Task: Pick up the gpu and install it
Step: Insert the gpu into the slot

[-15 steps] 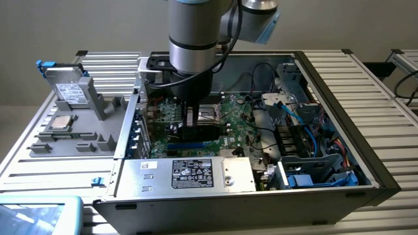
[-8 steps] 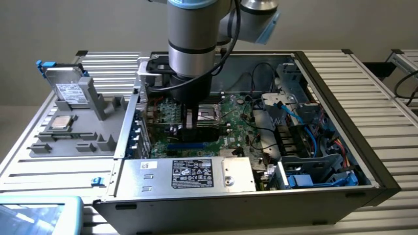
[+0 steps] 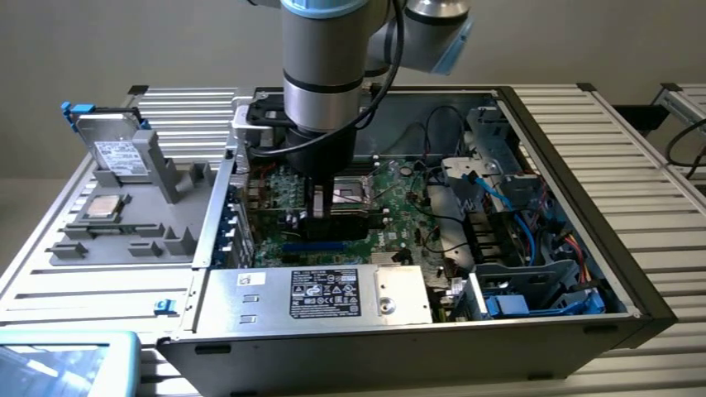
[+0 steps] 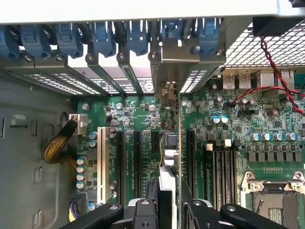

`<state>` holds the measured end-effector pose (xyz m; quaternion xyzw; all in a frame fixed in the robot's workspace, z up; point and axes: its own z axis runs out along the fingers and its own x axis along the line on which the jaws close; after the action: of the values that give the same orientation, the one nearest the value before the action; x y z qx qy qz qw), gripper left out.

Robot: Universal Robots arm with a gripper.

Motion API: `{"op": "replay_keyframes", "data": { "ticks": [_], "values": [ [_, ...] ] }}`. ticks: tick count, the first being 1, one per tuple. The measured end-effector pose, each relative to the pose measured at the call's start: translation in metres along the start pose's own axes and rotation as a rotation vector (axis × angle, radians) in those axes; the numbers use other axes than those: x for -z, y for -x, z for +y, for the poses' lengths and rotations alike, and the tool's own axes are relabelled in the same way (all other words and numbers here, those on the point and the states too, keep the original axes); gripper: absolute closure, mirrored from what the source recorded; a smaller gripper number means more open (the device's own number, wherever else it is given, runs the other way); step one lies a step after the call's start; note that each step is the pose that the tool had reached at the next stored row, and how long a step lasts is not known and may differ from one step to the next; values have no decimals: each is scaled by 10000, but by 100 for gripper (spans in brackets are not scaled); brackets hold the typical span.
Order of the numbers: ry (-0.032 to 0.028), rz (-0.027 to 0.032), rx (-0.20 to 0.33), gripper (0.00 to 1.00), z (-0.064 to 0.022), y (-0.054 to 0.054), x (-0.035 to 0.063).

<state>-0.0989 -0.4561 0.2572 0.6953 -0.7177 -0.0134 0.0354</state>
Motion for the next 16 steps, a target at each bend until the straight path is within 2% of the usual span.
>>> {"op": "replay_keyframes", "data": {
  "ticks": [7, 12, 16],
  "values": [
    [0, -12, 0, 71, 20, 5, -6],
    [2, -100, 6, 71, 22, 6, -18],
    [3, -110, 8, 71, 31, 4, -23]
  ]
}}
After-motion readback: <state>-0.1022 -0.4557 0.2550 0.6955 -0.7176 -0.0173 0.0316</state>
